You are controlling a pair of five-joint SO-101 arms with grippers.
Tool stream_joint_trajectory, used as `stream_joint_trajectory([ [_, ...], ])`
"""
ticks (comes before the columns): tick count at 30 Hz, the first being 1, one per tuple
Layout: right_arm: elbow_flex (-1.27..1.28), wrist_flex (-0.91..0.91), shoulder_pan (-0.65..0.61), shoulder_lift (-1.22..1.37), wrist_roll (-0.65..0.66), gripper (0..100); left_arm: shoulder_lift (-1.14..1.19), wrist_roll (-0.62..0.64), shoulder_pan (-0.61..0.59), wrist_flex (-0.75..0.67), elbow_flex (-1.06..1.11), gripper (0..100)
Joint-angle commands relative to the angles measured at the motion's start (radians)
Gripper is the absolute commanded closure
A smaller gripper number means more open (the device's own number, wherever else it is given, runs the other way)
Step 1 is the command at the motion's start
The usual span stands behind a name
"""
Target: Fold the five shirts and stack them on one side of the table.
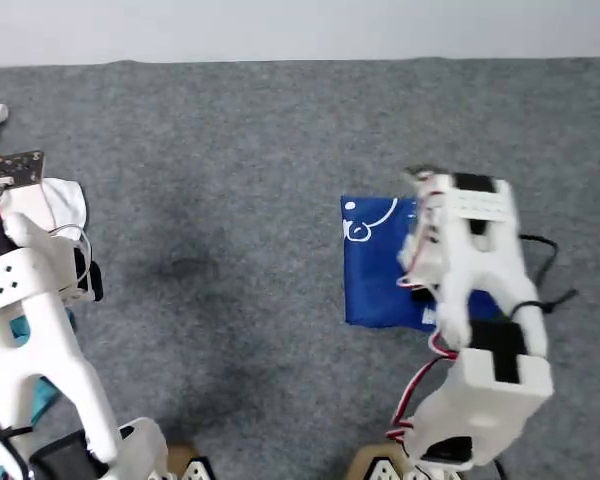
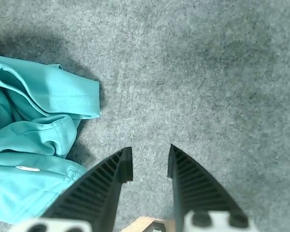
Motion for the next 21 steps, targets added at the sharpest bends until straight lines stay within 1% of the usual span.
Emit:
stream_joint_trajectory([
  [1,-0.015,-0.076,0.143,-0.058,0.132,98.9,-0.028,0.011,0.011,-0.017,-0.010,86],
  [3,-0.048,-0.084,0.200,-0.059,0.170,99.0,-0.028,0.011,0.011,-0.017,-0.010,86],
  [5,-0.091,-0.070,0.242,-0.064,0.181,99.0,-0.028,0.011,0.011,-0.017,-0.010,86],
  [9,-0.206,0.054,0.283,-0.065,0.183,99.0,-0.029,0.011,0.011,-0.017,-0.010,86],
  [14,-0.325,0.269,0.288,-0.067,0.176,99.0,-0.032,0.011,0.014,-0.017,-0.010,86],
  [16,-0.344,0.338,0.275,-0.068,0.173,99.0,-0.032,0.011,0.037,-0.017,-0.010,86],
  [19,-0.344,0.357,0.234,-0.068,0.123,98.0,-0.034,0.011,0.091,-0.017,-0.012,86],
  [21,-0.344,0.357,0.217,-0.068,0.086,92.8,-0.034,0.011,0.118,-0.017,-0.012,86],
])
